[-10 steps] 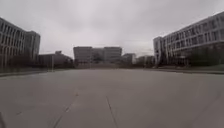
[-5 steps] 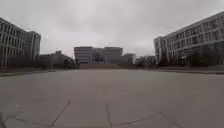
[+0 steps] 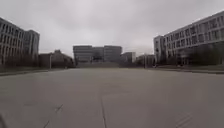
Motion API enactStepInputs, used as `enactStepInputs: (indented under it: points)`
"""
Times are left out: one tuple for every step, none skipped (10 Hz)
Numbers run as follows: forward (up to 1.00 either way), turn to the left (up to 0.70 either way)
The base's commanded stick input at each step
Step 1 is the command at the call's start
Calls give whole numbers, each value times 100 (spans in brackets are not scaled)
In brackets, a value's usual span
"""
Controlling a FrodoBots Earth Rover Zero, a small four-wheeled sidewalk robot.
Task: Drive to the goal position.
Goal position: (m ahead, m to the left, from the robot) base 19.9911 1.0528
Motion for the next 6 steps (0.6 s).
enactStepInputs:
  points:
    - [70, 0]
    - [70, 0]
    - [70, 0]
    - [70, 0]
    - [70, 0]
    - [70, 0]
